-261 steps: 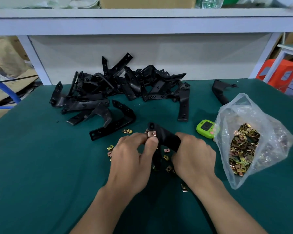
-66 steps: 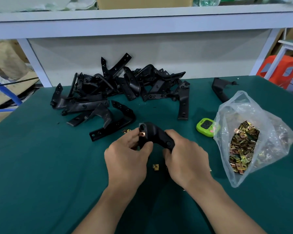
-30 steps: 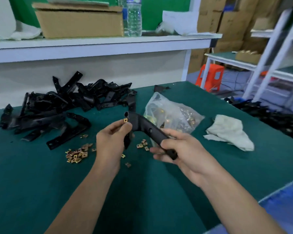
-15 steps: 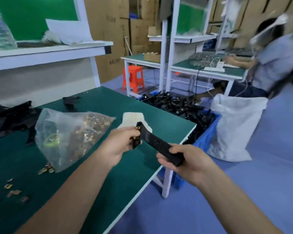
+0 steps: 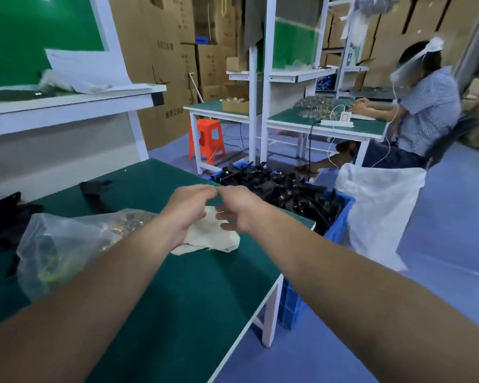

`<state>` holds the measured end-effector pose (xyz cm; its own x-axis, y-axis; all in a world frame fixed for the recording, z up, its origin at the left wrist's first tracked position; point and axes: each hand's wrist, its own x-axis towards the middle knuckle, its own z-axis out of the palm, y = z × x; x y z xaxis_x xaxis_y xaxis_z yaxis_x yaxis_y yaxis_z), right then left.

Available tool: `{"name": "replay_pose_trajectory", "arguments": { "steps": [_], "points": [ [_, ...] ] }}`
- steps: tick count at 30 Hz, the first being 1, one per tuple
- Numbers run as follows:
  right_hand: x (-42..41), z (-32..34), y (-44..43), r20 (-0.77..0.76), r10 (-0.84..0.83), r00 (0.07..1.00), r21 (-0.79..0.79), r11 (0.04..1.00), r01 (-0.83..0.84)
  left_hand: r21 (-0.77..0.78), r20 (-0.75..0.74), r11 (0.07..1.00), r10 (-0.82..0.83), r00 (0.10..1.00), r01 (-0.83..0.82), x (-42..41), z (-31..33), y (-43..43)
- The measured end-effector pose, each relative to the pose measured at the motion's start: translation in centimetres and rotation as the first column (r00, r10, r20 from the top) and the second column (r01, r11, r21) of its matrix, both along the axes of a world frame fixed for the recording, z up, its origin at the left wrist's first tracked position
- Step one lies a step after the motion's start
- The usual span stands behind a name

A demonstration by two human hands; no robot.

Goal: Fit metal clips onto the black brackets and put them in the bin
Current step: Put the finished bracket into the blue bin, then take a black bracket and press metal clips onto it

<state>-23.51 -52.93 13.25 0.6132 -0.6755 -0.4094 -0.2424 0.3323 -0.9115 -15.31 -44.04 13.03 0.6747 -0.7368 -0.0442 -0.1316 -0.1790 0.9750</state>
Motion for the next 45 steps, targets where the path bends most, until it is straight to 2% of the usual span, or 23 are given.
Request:
{"name": "replay_pose_trajectory", "arguments": {
  "steps": [2, 4, 6, 8, 13, 18, 20, 23, 26, 29, 31, 33, 35, 38, 40, 42, 45],
  "points": [
    [1.0, -1.0, 2.8, 0.043, -0.001, 0.999, 0.042, 0.999, -0.001, -0.002, 0.063, 1.000, -0.020, 0.998, 0.021, 1.4, 0.2, 1.6],
    [1.1, -1.7, 4.9, 0.099, 0.038, 0.994, 0.067, 0.997, -0.045, 0.013, 0.187, 0.999, -0.038, 0.982, 0.036, 2.9, 0.2, 4.1],
    [1.1, -1.8, 6.5, 0.147, 0.111, 0.983, 0.036, 0.992, -0.117, 0.044, 0.330, 0.999, -0.030, 0.943, 0.017, 4.4, 0.7, 6.8],
    [1.5, -1.3, 8.4, 0.195, 0.181, 0.964, -0.007, 0.983, -0.183, 0.021, 0.395, 0.999, 0.018, 0.918, -0.029, 5.5, 1.3, 9.6],
    [4.8, -0.1, 15.0, 0.280, 0.433, 0.857, -0.095, 0.901, -0.424, -0.082, 0.489, 0.965, 0.257, 0.833, -0.250, 7.1, 1.1, 16.7],
    [10.3, -1.4, 22.9, 0.284, 0.600, 0.748, -0.048, 0.788, -0.614, -0.133, 0.521, 0.836, 0.516, 0.680, -0.532, 10.1, -1.8, 26.4],
    [12.6, -2.7, 26.0, 0.238, 0.667, 0.706, -0.067, 0.736, -0.673, -0.069, 0.552, 0.786, 0.544, 0.633, -0.615, 11.2, -3.7, 31.1],
    [16.4, -4.9, 29.6, 0.044, 0.748, 0.663, -0.218, 0.655, -0.724, 0.090, 0.574, 0.681, 0.561, 0.596, -0.727, 12.6, -7.1, 37.7],
    [20.1, -6.1, 32.5, -0.145, 0.775, 0.615, -0.346, 0.543, -0.766, 0.227, 0.518, 0.619, 0.577, 0.632, -0.752, 12.7, -10.2, 42.1],
    [23.3, -6.9, 34.8, -0.274, 0.739, 0.616, -0.432, 0.477, -0.765, 0.375, 0.692, 0.638, 0.290, 0.661, -0.673, 12.4, -13.0, 42.8],
    [25.7, -7.8, 36.1, -0.336, 0.721, 0.606, -0.489, 0.416, -0.767, 0.336, 0.722, 0.693, 0.246, 0.647, -0.638, 12.9, -13.3, 42.7],
    [28.0, -8.4, 37.5, -0.362, 0.721, 0.590, -0.551, 0.345, -0.760, 0.294, 0.701, 0.715, 0.290, 0.651, -0.635, 13.9, -13.3, 43.2],
    [30.0, -8.6, 38.9, -0.378, 0.743, 0.553, -0.618, 0.242, -0.748, 0.254, 0.687, 0.714, 0.342, 0.641, -0.653, 14.7, -13.5, 43.7],
    [32.3, -8.8, 40.4, -0.447, 0.729, 0.518, -0.730, 0.037, -0.682, 0.218, 0.661, 0.688, 0.417, 0.623, -0.692, 14.8, -13.7, 43.6],
    [33.7, -9.3, 41.1, -0.496, 0.709, 0.502, -0.740, -0.043, -0.671, 0.208, 0.618, 0.679, 0.466, 0.633, -0.704, 15.0, -13.8, 43.4],
    [34.4, -10.0, 41.8, -0.514, 0.688, 0.512, -0.740, -0.055, -0.670, 0.206, 0.580, 0.676, 0.498, 0.645, -0.707, 15.3, -13.7, 43.7],
    [34.1, -10.1, 41.4, -0.490, 0.652, 0.578, -0.768, -0.008, -0.641, 0.155, 0.516, 0.666, 0.575, 0.635, -0.729, 15.3, -13.6, 43.8]
  ]
}}
